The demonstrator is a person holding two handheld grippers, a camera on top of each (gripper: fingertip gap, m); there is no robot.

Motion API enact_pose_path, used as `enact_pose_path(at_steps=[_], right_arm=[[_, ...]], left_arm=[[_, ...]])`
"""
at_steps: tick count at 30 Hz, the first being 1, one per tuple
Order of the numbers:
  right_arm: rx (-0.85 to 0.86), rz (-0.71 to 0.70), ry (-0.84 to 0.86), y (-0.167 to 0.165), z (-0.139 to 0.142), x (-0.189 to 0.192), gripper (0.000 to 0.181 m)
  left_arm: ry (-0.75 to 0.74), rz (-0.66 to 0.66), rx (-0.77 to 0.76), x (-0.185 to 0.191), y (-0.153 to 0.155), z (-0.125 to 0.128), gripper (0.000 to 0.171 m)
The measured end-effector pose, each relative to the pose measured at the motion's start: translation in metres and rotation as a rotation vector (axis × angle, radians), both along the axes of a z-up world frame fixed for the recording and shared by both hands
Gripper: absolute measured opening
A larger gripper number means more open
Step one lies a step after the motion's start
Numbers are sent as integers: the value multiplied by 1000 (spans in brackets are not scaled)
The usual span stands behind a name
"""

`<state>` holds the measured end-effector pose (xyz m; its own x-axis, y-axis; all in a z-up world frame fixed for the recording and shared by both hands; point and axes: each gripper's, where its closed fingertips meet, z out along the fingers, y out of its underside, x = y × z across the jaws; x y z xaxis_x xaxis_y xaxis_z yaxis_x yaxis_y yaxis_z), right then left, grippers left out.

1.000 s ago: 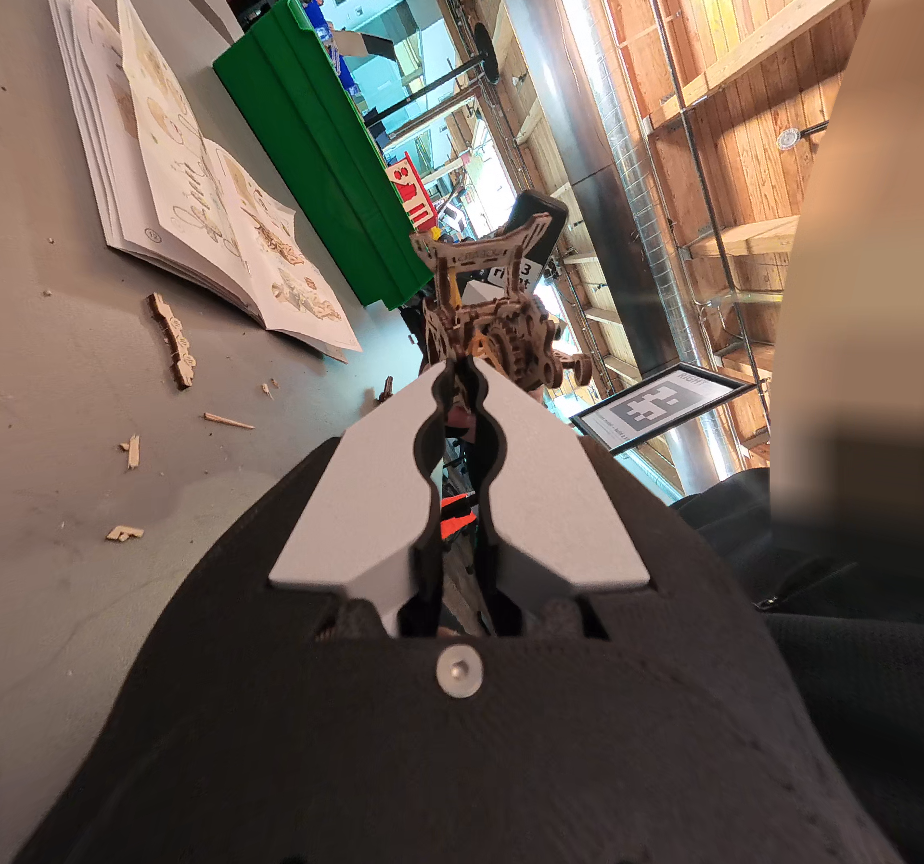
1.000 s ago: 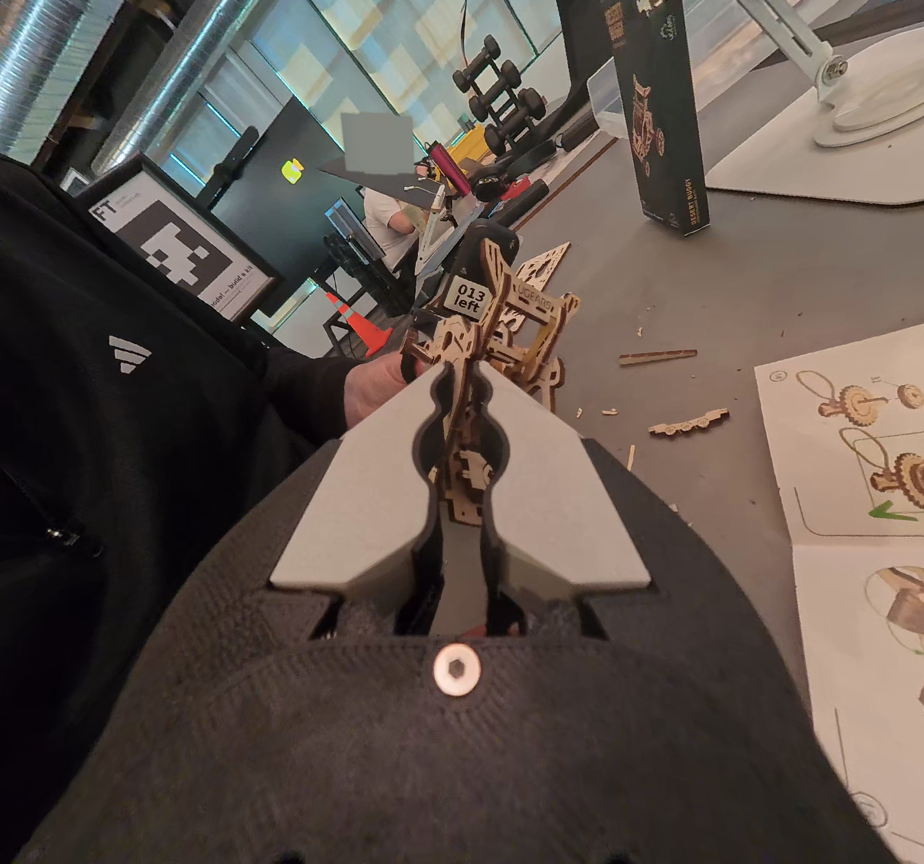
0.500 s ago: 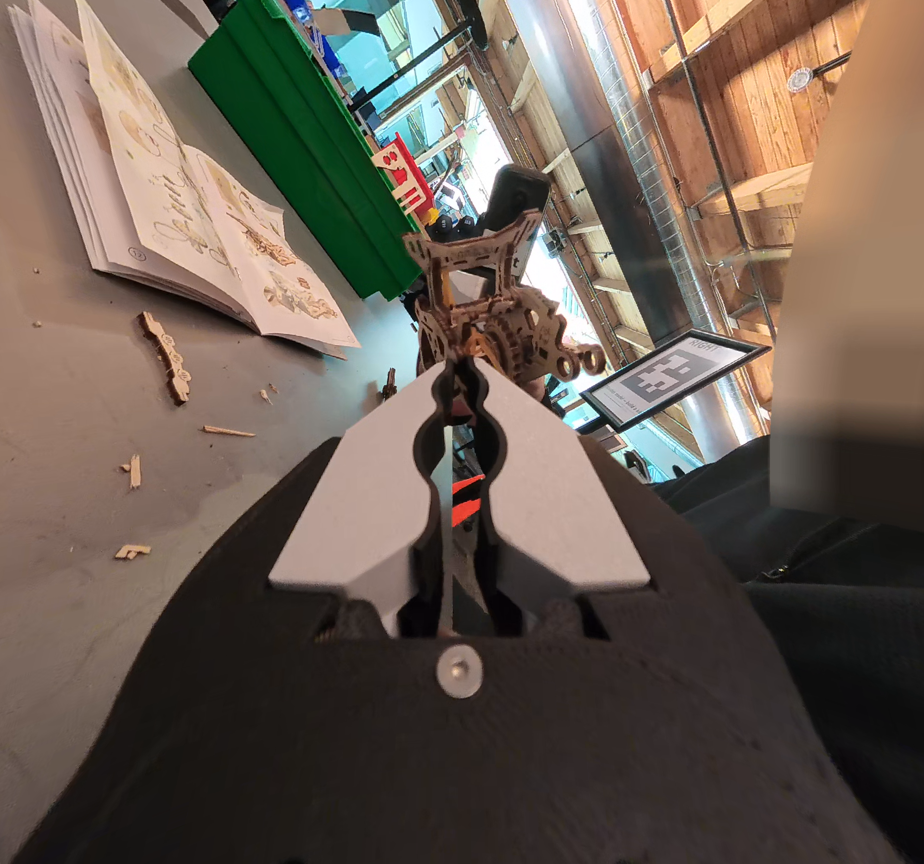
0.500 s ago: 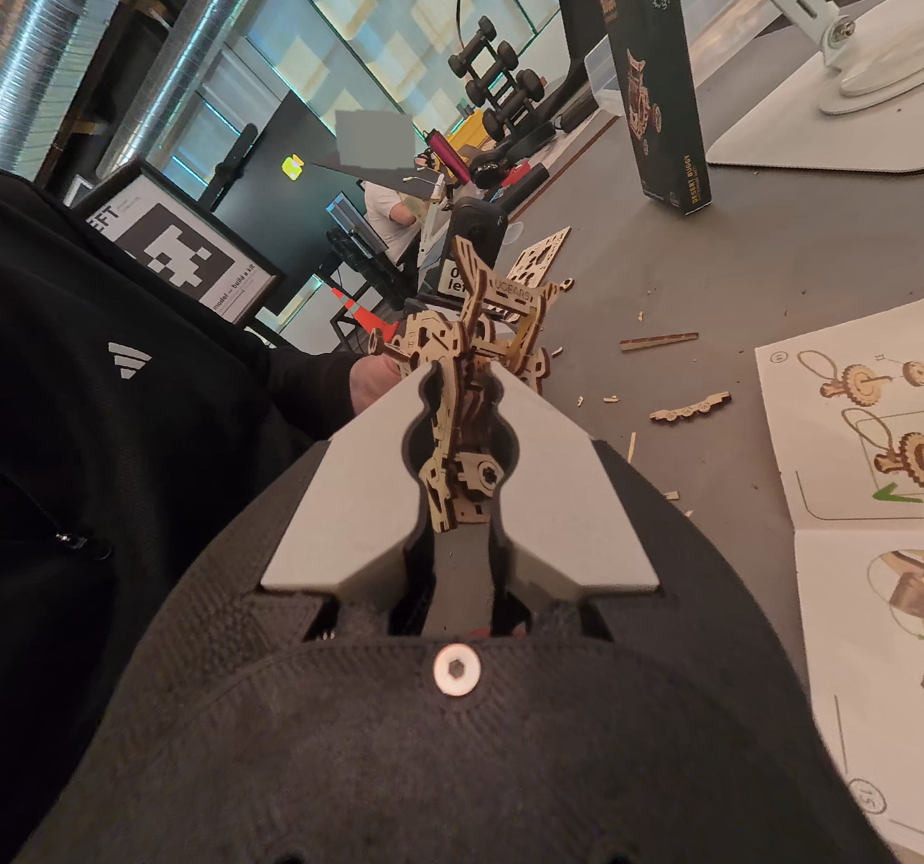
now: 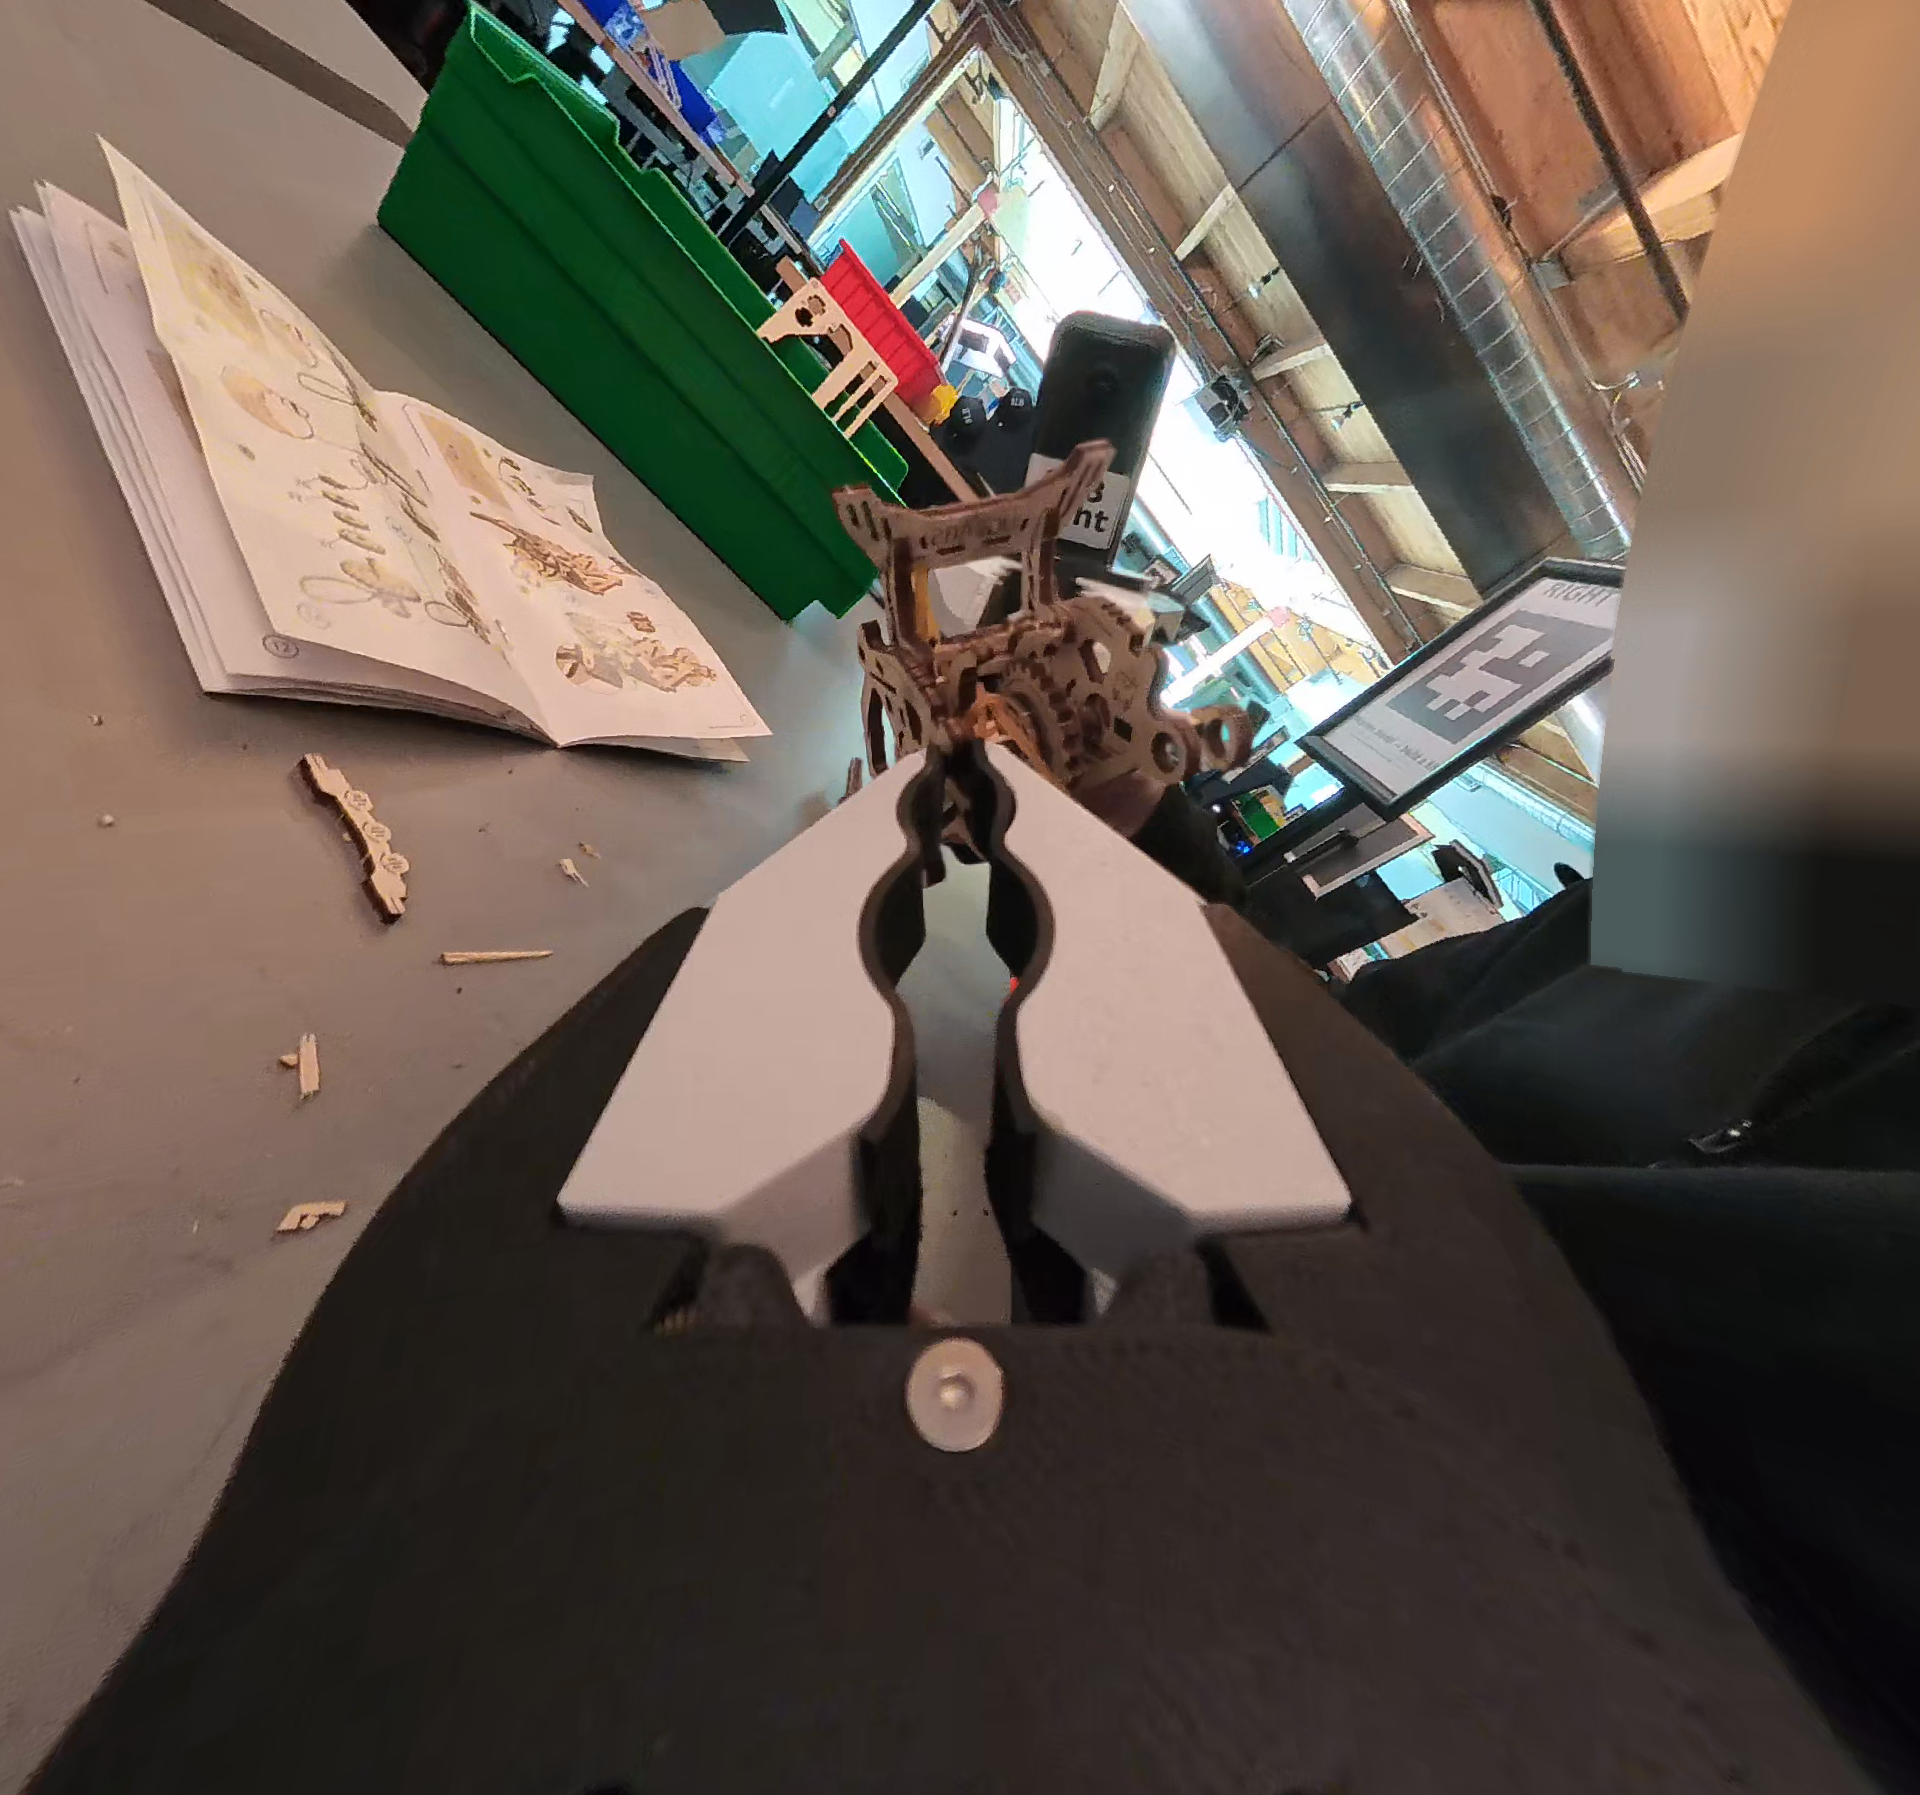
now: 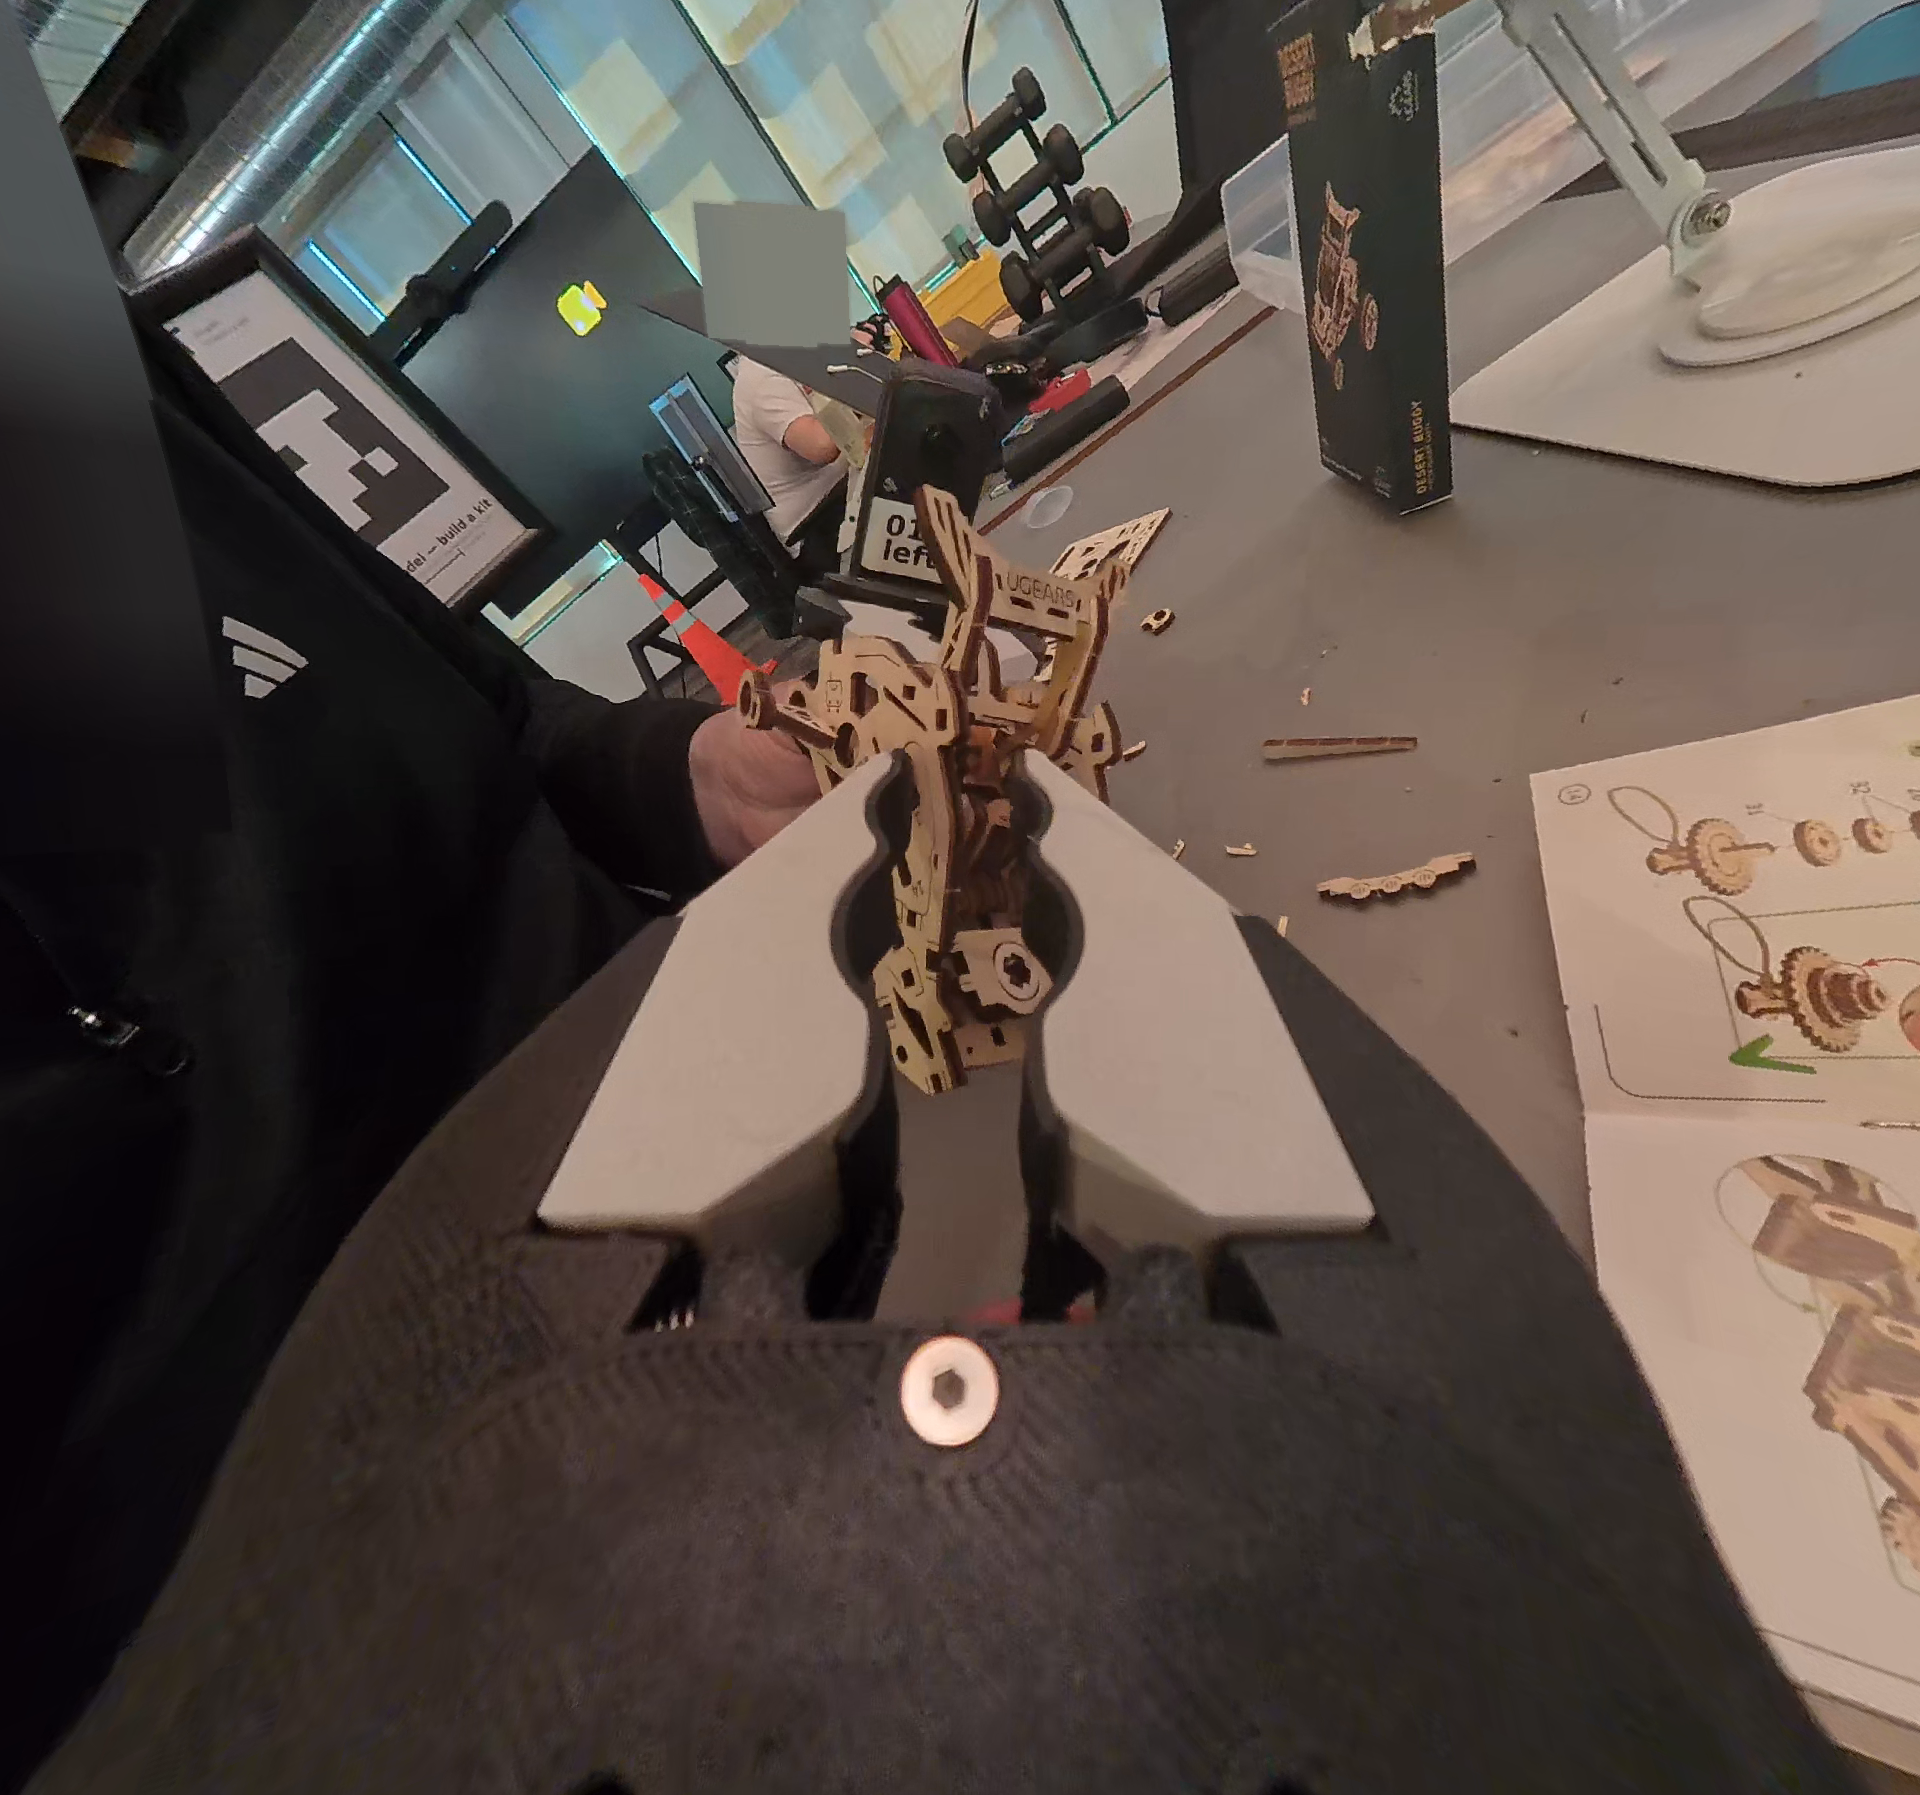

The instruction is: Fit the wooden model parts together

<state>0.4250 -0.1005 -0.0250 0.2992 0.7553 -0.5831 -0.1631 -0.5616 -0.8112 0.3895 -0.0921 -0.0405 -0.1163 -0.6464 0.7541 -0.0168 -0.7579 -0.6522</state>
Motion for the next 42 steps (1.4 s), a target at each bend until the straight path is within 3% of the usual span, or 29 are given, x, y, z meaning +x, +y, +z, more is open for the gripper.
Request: enact_pose_path(at_steps=[7,13,21,27,34,42], right_arm=[[11,1,-21,0,-5,0,19],[-1,-17,-35,7,-9,1,42],[-28,33,-14,7,-11,-6,59],[-22,54,2,4,-9,-9,61],[-12,97,43,-5,-5,-8,48],[-115,123,55,-6,-16,-5,45]], left_arm=[[-5,-4,-15,-1,0,-2,2],[-22,-16,-25,-1,1,-1,1],[-42,-31,-35,-1,1,0,1],[-57,-49,-40,0,-1,1,1],[-53,-78,-41,3,-6,2,1],[-11,-150,-207,6,-6,-11,1]])
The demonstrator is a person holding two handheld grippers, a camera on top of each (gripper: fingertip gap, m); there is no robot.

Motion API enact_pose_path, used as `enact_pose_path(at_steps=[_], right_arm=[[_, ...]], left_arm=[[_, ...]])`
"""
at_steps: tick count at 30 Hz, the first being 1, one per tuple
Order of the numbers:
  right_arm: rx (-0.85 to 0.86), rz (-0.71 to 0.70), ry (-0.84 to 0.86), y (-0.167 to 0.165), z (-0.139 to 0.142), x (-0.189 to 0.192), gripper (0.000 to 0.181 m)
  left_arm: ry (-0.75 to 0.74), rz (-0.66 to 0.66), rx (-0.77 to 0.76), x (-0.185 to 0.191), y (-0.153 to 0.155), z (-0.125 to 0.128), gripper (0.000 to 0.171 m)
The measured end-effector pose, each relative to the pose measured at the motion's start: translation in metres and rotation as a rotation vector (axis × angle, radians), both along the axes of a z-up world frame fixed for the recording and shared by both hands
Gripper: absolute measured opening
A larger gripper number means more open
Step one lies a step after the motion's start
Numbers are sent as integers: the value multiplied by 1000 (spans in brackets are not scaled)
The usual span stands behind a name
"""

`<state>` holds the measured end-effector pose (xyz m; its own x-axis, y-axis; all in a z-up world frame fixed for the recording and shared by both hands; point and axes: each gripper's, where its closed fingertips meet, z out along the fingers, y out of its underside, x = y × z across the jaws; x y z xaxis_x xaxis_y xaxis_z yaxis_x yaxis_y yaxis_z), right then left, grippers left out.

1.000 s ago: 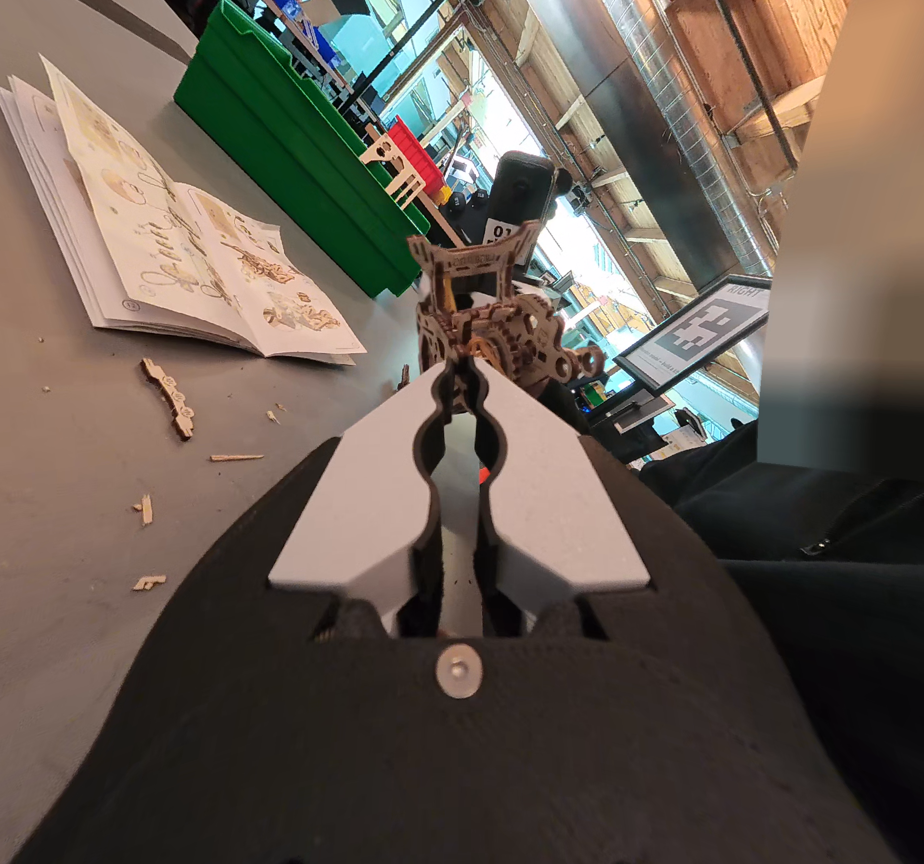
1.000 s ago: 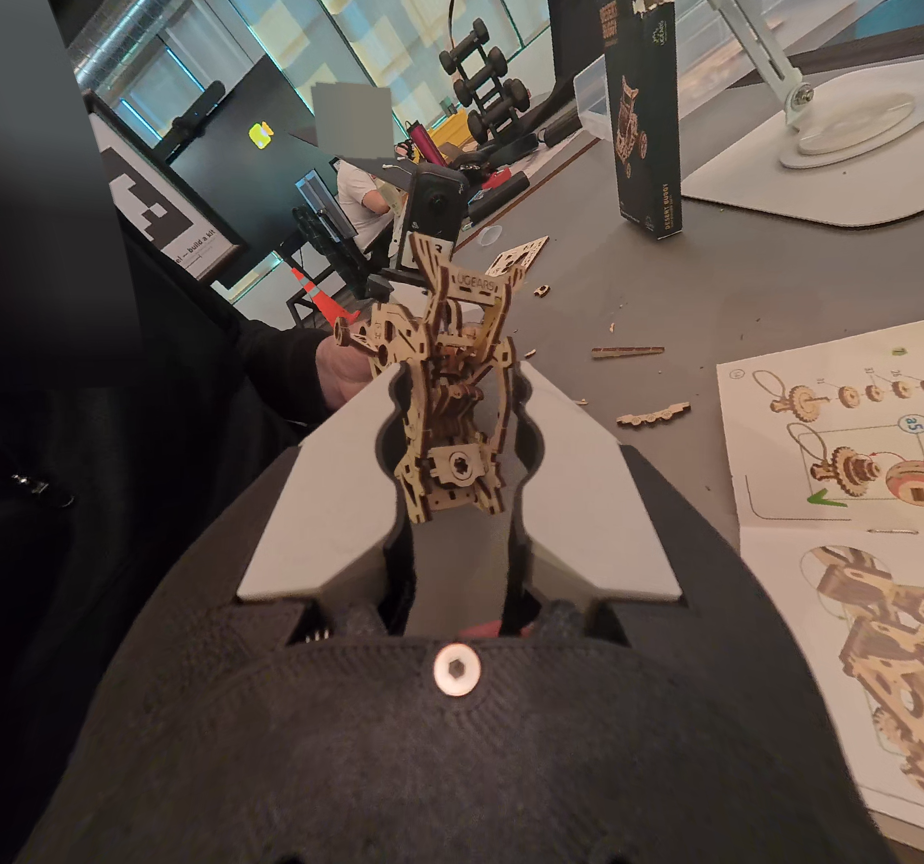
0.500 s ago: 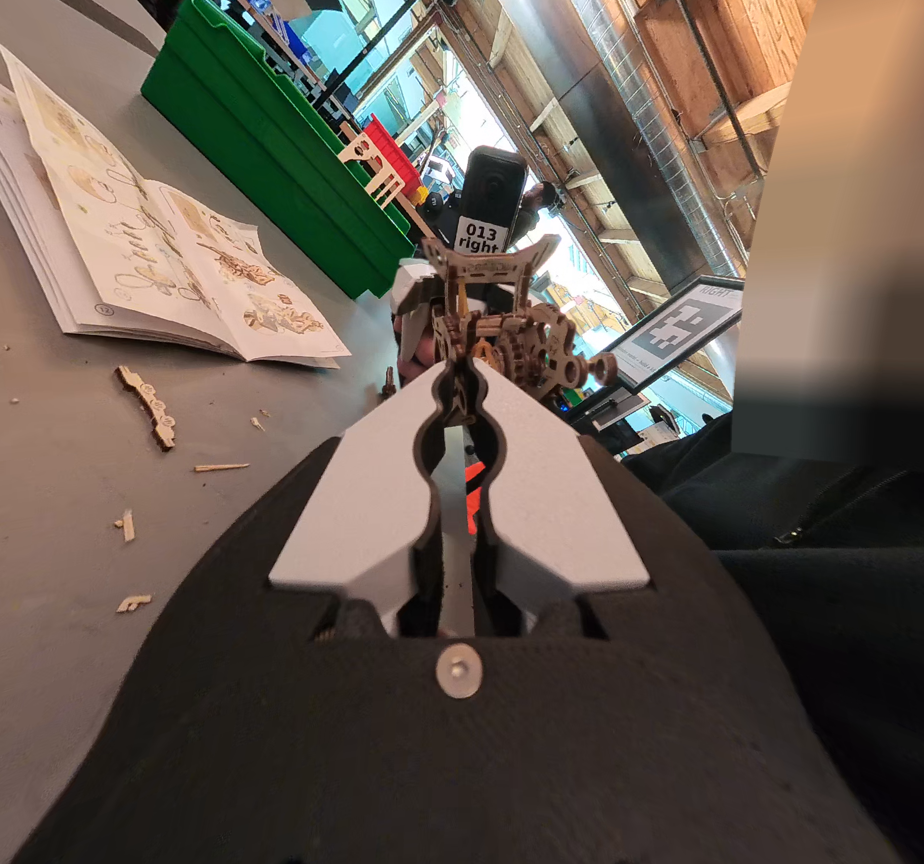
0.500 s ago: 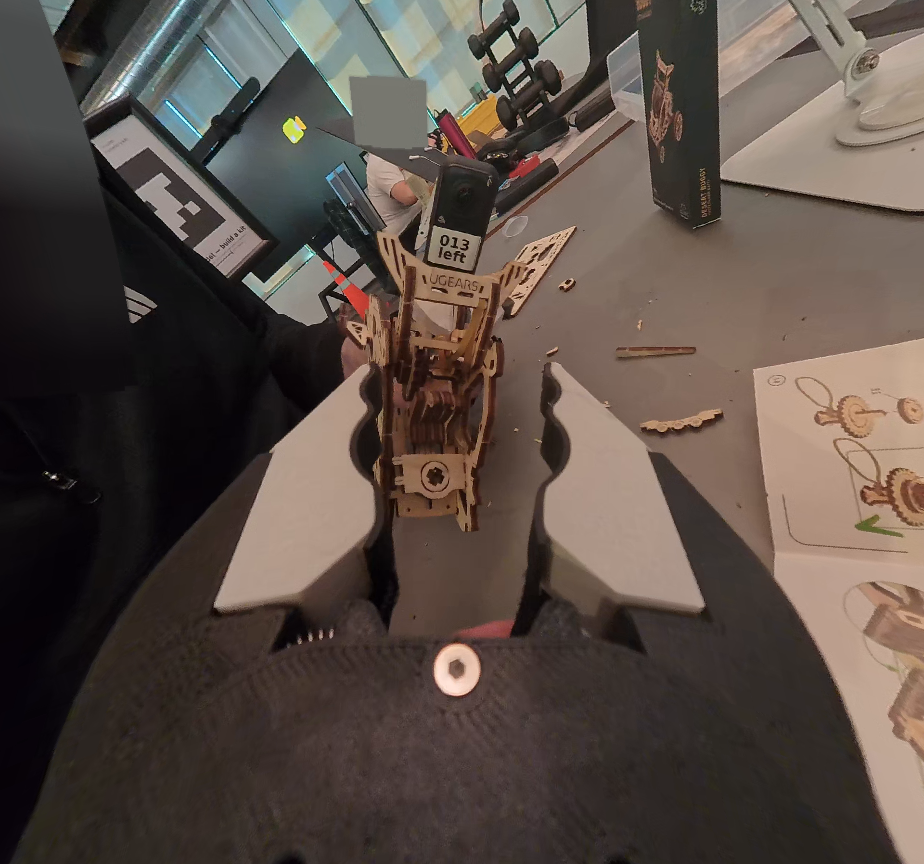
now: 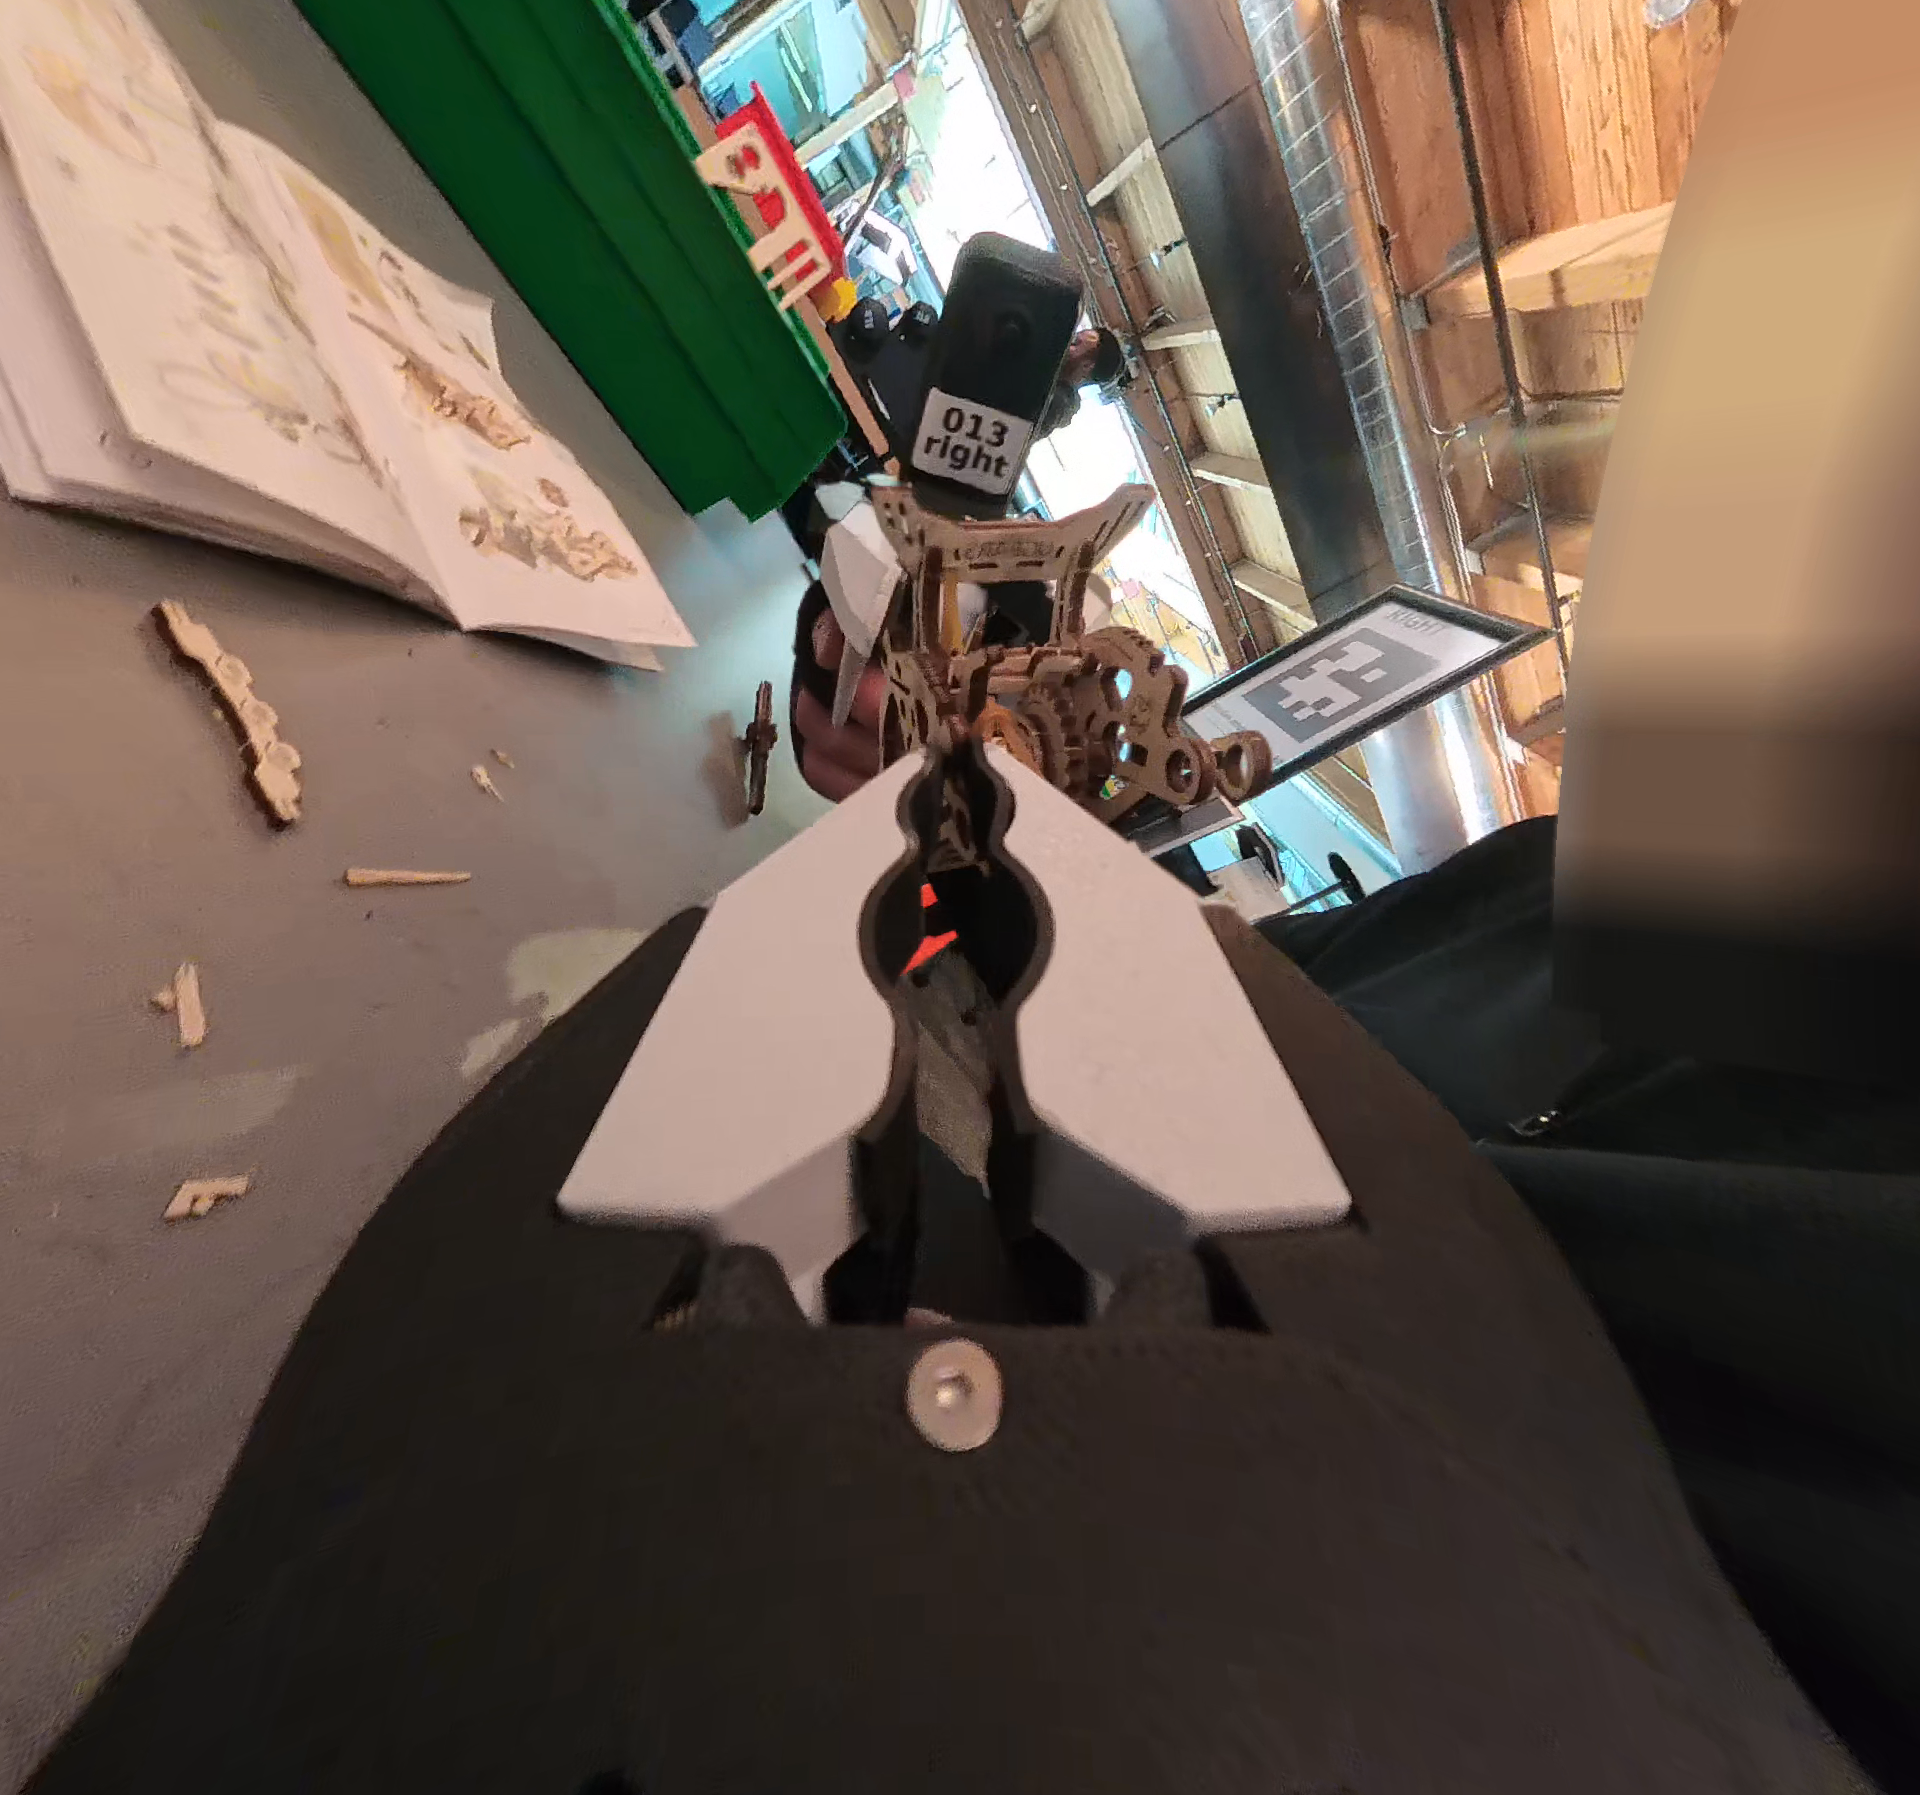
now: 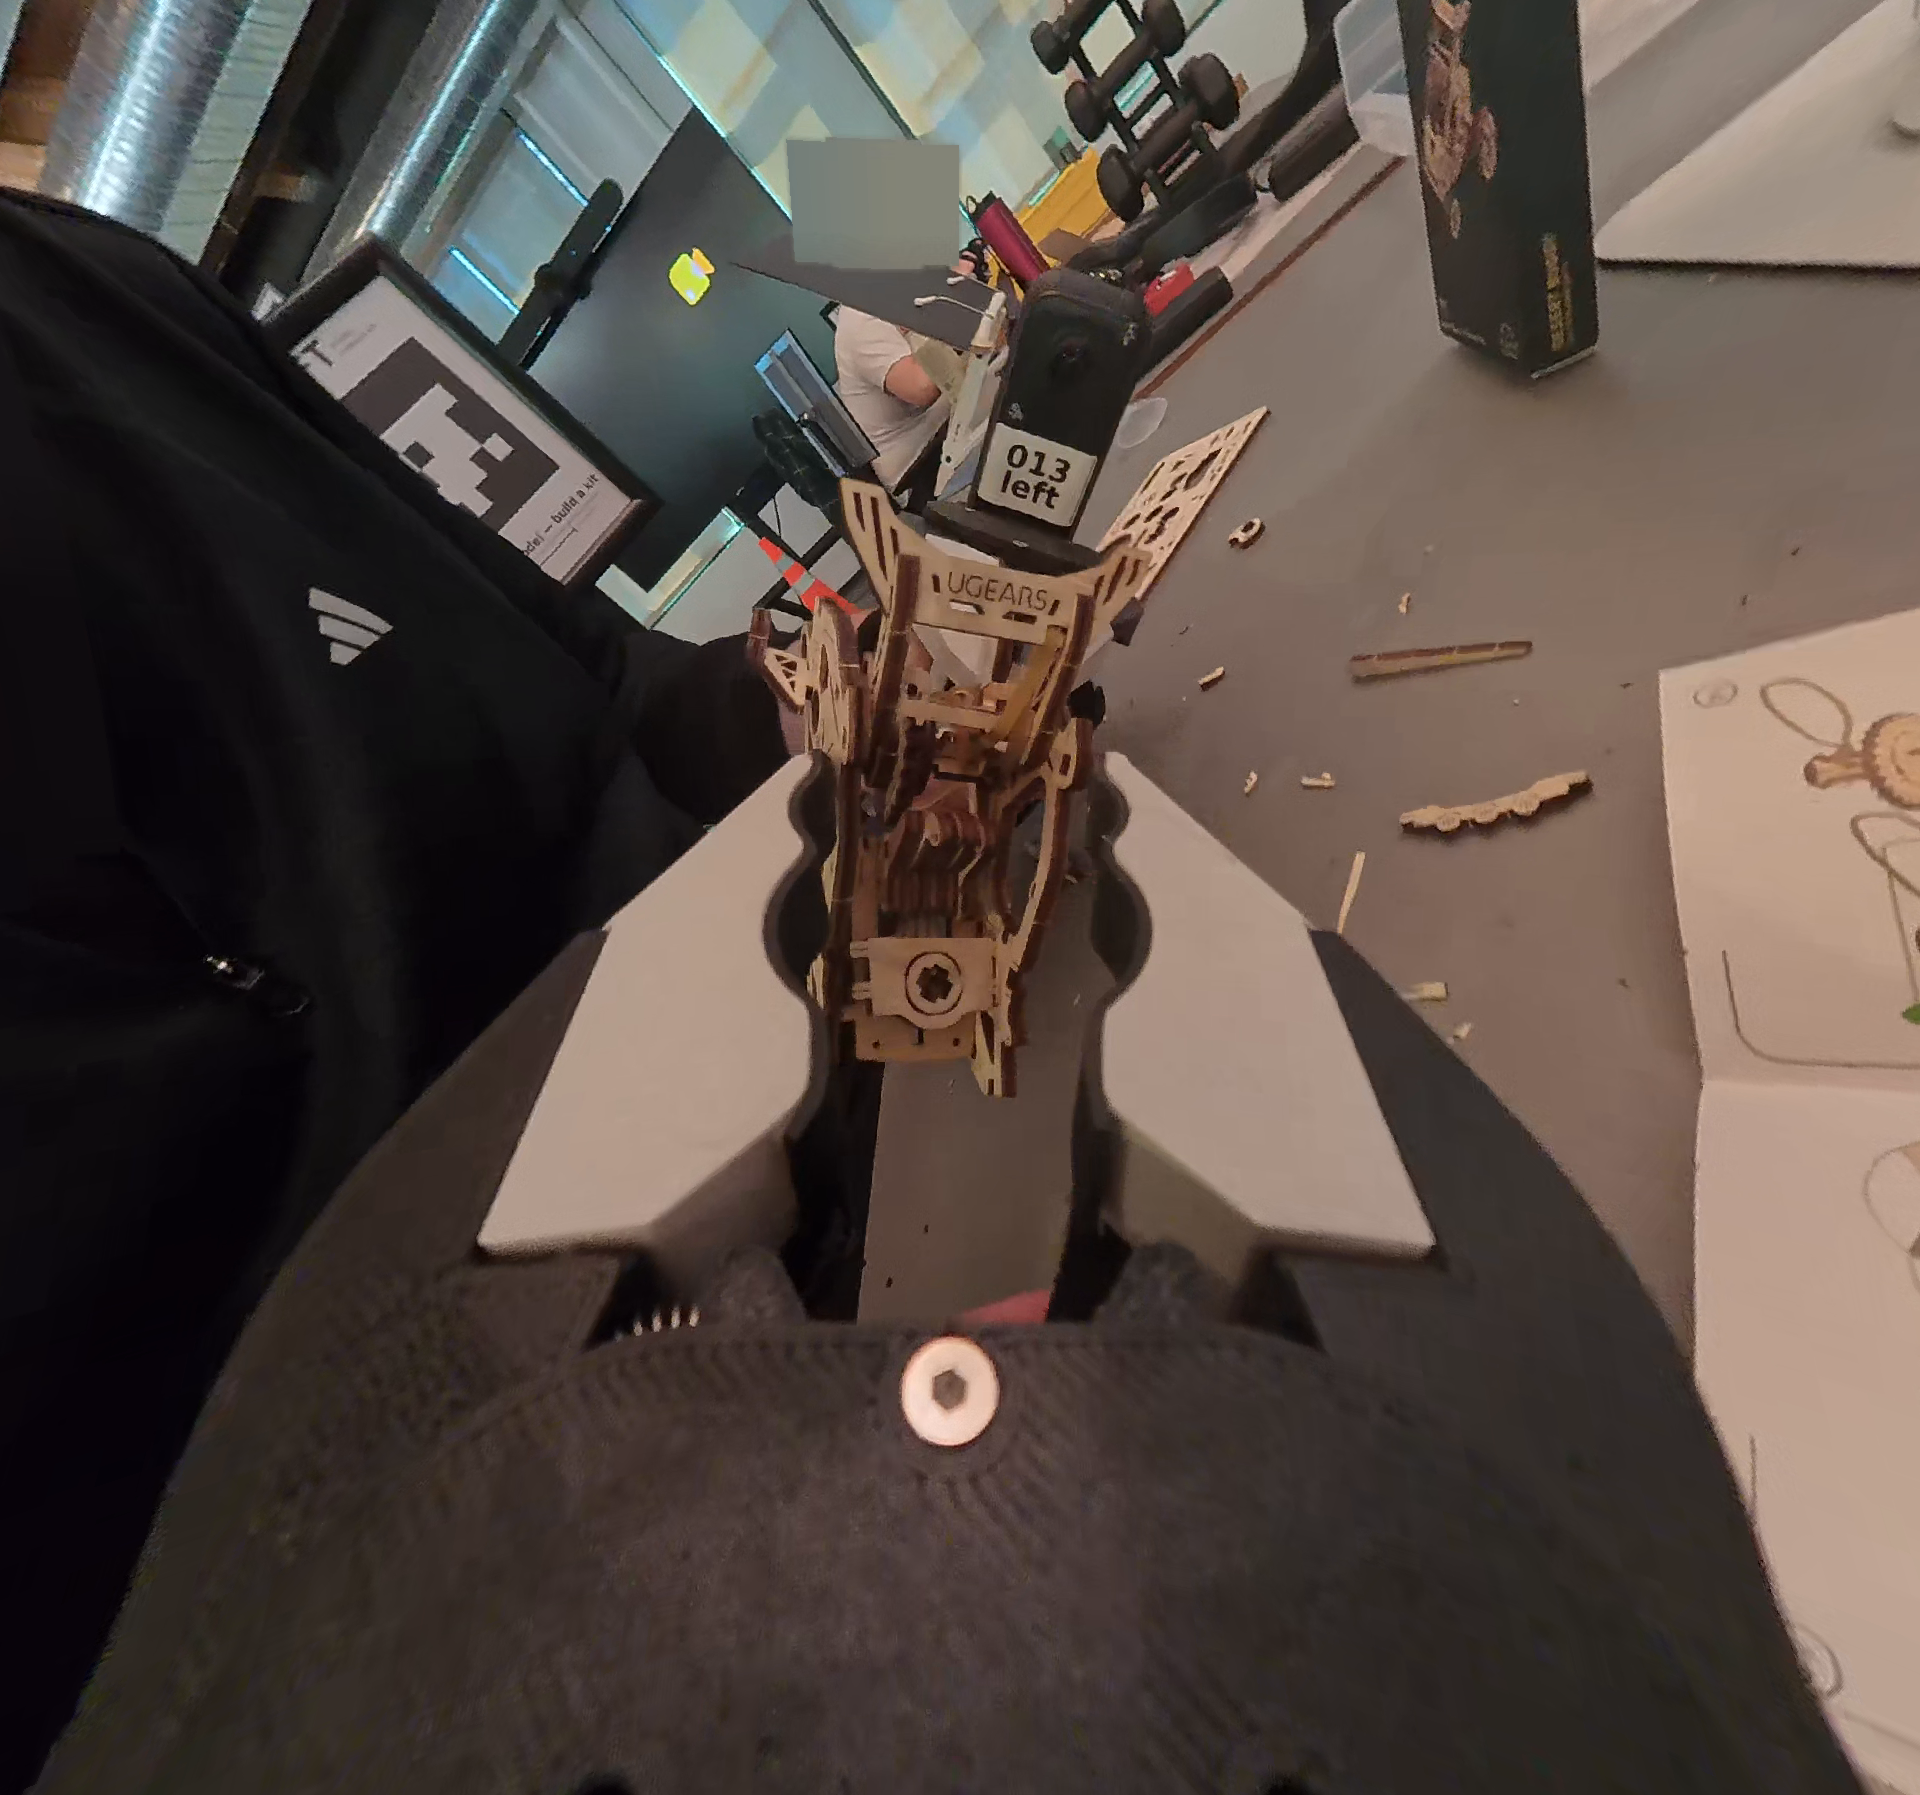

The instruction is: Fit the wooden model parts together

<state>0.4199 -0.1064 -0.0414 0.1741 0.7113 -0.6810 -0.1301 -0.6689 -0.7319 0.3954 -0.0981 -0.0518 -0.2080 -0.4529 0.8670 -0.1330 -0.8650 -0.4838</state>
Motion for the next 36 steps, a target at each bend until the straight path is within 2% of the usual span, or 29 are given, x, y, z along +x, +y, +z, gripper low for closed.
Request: enact_pose_path(at_steps=[6,20,26,29,33,36], right_arm=[[-81,-19,-32,1,-21,1,45],[-173,-67,-83,9,-46,3,45],[-205,-81,-168,12,-60,2,45],[-231,-80,-215,12,-68,1,45],[-259,-77,-268,13,-77,0,45],[-284,-73,-268,15,-78,1,45]], left_arm=[[82,-11,-75,2,2,-20,1],[172,35,-37,-2,16,-41,9],[213,40,175,-19,17,-38,18],[234,-8,361,-24,4,-37,27],[330,-94,671,-19,-14,-52,39],[400,-96,883,-11,-13,-62,43]])
